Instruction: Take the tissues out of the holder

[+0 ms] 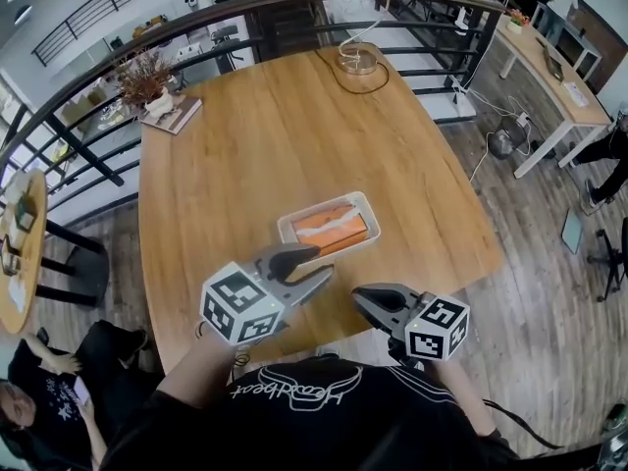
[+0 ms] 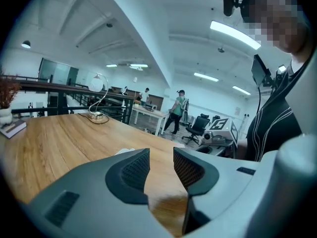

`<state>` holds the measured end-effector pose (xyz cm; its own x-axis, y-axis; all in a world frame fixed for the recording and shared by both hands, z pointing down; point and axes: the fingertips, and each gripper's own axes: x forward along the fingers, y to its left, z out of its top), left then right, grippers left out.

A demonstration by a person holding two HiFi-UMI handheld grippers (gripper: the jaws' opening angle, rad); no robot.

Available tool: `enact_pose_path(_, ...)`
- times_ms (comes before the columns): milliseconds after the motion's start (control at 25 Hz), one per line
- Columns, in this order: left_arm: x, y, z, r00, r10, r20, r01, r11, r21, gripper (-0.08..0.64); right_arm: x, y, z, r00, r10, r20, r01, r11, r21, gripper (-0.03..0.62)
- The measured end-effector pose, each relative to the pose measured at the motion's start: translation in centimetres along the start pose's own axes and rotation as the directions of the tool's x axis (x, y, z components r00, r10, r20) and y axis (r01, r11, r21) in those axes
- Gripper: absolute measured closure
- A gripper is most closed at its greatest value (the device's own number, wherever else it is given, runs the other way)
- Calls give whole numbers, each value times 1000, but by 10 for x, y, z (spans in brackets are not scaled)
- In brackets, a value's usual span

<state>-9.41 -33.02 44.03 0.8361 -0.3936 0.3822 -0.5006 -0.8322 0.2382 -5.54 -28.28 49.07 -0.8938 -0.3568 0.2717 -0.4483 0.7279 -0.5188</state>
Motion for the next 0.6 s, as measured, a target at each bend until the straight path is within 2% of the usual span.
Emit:
enact_pose_path(200, 5, 16, -5, 999, 25, -48, -22, 998, 56, 358, 4, -4, -4, 1000, -4, -17, 4, 1000, 18, 575)
enact_pose_path(320, 11, 30, -15, 996, 39, -82, -34, 998, 61, 314, 7, -8, -7, 1000, -9, -25, 9, 1000, 27, 575)
enact_pose_path(440, 15, 46, -21, 993, 68, -99, -62, 996, 62, 285, 9, -12, -10, 999, -10, -40, 12, 999, 34, 575)
enact_pose_path(600, 25, 63, -31, 985, 104, -140, -89, 990, 114, 254, 9, -17, -15, 999, -10, -51, 12, 999, 49, 575)
